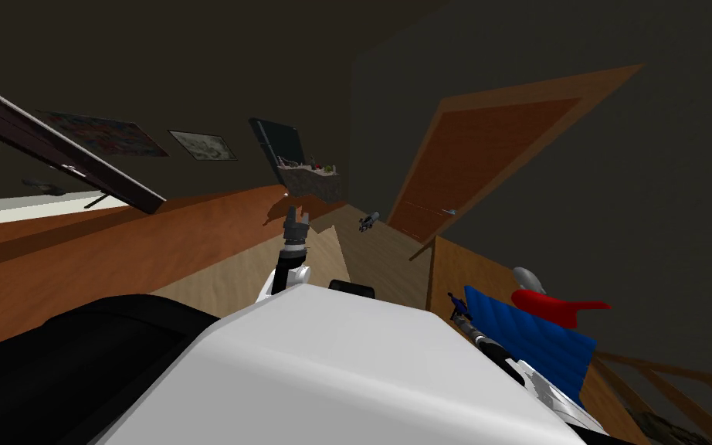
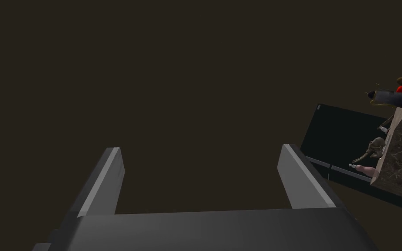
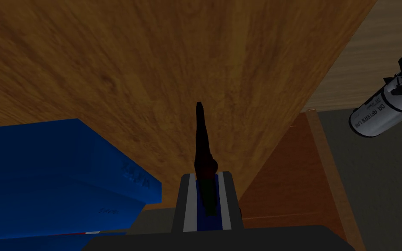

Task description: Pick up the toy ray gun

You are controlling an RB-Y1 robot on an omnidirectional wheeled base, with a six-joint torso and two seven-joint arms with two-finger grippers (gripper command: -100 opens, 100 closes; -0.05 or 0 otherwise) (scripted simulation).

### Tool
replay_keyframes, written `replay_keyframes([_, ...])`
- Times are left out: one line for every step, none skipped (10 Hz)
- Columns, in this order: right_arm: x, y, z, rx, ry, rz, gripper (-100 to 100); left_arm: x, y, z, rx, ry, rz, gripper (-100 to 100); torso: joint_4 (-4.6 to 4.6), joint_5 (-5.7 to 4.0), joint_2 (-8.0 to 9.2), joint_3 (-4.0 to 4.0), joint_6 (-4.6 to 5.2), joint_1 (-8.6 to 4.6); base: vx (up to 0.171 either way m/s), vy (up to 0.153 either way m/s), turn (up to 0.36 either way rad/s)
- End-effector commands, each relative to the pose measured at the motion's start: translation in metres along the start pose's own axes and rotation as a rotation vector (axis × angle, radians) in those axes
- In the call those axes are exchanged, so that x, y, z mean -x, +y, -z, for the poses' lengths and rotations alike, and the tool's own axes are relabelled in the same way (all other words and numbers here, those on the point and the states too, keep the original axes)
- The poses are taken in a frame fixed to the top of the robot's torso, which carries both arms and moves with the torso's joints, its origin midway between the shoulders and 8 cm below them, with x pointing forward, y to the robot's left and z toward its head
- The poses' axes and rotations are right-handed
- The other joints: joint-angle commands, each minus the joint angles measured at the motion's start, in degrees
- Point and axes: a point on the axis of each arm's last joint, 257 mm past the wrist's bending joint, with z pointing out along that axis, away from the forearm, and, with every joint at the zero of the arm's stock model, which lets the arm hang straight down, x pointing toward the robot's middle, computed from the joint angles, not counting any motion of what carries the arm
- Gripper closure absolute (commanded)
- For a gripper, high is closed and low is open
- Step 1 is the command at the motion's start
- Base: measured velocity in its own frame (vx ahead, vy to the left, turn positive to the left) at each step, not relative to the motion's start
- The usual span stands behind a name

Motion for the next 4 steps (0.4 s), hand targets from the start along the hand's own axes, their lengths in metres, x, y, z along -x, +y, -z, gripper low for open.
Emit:
replay_keyframes([0.0043,0.0045,0.0030,0.023,0.001,0.025,100,0.0000,0.0000,0.0000,0.000,0.000,0.000,0,0.00,0.00,0.00,0.00,0.00,0.00,0.090,0.021,-0.186])
replay_keyframes([0.0062,0.0068,0.0056,0.038,0.003,0.044,100,0.0000,0.0000,0.0000,0.000,0.000,0.000,0,-0.01,0.02,-0.02,-0.01,0.06,-0.01,0.114,0.045,-0.245])
replay_keyframes([0.0056,0.0054,0.0036,0.027,0.001,0.032,100,0.0000,0.0000,0.0000,0.000,0.000,0.000,0,-0.03,0.01,-0.07,-0.05,0.07,0.06,0.050,0.030,-0.056])
replay_keyframes([0.0050,0.0054,0.0040,0.028,0.002,0.035,0,0.0000,0.0000,0.0000,0.000,0.000,0.000,0,0.01,0.00,0.06,0.03,-0.02,0.00,0.008,0.006,0.009])
